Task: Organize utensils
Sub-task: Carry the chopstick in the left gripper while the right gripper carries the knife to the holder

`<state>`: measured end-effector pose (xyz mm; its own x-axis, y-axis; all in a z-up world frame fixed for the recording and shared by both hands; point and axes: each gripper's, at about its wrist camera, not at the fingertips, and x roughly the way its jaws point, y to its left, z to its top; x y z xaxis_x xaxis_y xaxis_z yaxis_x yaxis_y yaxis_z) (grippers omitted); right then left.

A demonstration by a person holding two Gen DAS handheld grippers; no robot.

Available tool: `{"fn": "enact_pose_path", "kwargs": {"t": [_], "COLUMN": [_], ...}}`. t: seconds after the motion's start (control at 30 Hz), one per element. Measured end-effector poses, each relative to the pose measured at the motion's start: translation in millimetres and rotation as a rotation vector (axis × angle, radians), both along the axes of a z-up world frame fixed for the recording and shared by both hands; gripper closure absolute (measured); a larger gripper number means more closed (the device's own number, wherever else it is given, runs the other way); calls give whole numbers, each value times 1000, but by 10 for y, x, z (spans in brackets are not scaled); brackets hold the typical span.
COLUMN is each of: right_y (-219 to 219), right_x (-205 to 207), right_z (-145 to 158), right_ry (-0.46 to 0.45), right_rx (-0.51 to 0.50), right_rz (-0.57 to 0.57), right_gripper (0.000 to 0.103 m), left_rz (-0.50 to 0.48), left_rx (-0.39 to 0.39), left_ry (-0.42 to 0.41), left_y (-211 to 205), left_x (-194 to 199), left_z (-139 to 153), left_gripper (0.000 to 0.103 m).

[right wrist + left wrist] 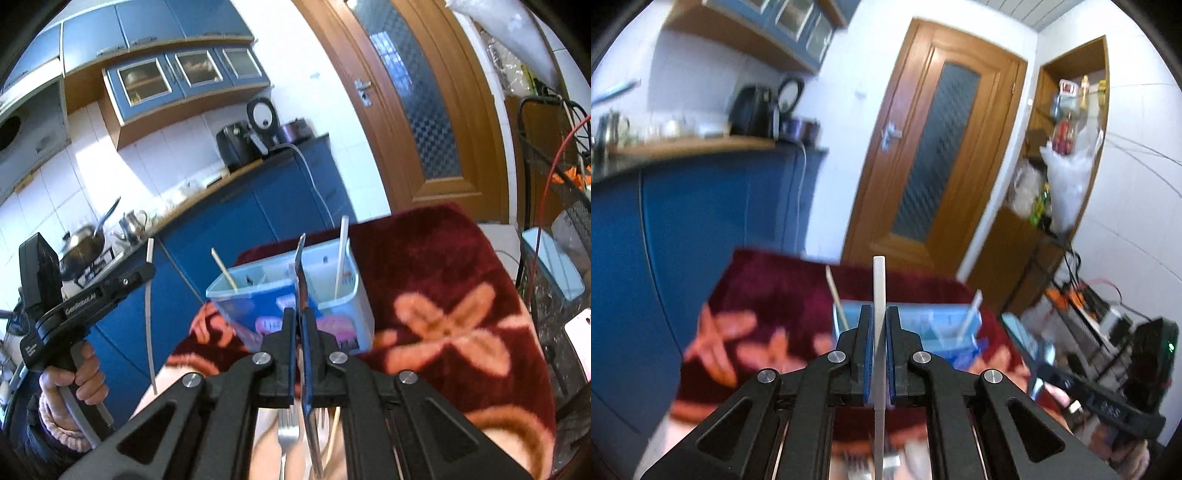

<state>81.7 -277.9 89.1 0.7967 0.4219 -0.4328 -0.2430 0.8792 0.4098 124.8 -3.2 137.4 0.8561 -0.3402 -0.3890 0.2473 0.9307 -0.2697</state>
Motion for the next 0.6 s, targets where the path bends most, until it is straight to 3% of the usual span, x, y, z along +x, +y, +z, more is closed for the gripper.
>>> {"fn": "enact_pose_path", "kwargs": {"t": [0.3,0.6], "right_y": [-86,-143], "right_x": [228,279], "right_z": [208,473], "right_ry": [-77,-164], "right_rx": [8,-44], "right_rz": [-41,-92], "right_gripper": [99,99], "left_rz": [105,188], "left_rx": [-18,-46], "left_ry": [-164,-253], "left_y": [-108,-188], "left_x": [477,774], "left_z": [327,315], "left_gripper": [97,97]}}
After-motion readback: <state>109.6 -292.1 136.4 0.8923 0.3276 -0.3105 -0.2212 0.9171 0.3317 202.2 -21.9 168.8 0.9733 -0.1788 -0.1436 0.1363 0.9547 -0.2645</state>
